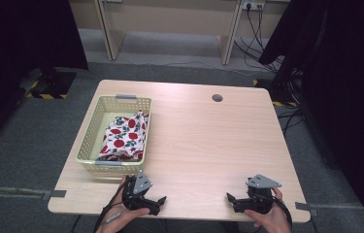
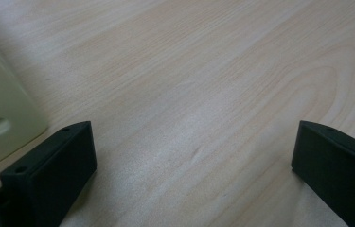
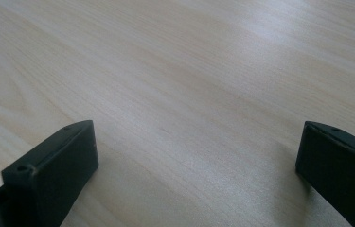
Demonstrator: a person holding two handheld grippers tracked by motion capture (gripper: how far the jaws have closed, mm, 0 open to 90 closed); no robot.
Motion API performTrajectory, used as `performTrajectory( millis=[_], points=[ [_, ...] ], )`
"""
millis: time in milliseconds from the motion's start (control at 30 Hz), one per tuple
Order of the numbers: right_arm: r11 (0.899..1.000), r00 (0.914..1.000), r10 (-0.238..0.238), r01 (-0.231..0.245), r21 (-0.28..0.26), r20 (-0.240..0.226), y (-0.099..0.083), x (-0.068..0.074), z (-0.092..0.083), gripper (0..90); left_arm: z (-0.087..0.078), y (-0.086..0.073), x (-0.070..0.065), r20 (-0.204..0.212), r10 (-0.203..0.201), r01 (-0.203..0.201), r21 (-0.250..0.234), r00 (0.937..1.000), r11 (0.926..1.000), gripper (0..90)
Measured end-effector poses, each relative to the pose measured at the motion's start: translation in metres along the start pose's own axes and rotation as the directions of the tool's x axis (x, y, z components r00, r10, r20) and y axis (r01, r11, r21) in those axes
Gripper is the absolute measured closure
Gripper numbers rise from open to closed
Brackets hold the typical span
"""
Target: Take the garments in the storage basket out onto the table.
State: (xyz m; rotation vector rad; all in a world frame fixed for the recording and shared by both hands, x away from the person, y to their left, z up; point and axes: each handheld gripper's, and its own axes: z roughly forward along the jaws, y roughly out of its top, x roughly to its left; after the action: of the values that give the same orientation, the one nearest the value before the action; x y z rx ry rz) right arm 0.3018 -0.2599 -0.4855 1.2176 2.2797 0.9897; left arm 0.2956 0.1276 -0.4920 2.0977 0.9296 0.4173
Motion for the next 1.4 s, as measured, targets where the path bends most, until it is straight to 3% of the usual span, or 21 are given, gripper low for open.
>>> performTrajectory(
  millis=[367,733,1033,1200,1400],
  points=[
    [1.0,1.0,0.0,0.0,0.002,0.0,0.0,0.0,0.0,0.4,-0.001,0.001,-0.001,-0.002,-0.004,0.004,0.006,1.0,1.0,0.1],
    [1.0,1.0,-0.002,0.002,0.0,-0.002,0.0,0.0,0.0,0.4,-0.006,0.006,-0.008,0.028,-0.007,0.007,-0.003,0.9996,1.0,2.5],
    [1.0,1.0,-0.001,0.001,0.003,-0.002,0.0,0.0,0.0,0.4,-0.023,0.024,-0.016,0.062,-0.006,0.009,-0.034,0.9981,0.9994,2.6],
    [1.0,1.0,-0.002,0.002,0.004,-0.003,0.0,0.0,0.0,0.4,-0.028,0.035,-0.018,0.061,0.007,-0.005,-0.042,0.9981,0.9991,2.5],
    [1.0,1.0,-0.003,0.003,0.005,-0.003,0.0,0.0,0.0,0.4,-0.034,0.045,-0.014,0.07,-0.007,0.011,-0.052,0.9975,0.9986,2.4]
  ],
)
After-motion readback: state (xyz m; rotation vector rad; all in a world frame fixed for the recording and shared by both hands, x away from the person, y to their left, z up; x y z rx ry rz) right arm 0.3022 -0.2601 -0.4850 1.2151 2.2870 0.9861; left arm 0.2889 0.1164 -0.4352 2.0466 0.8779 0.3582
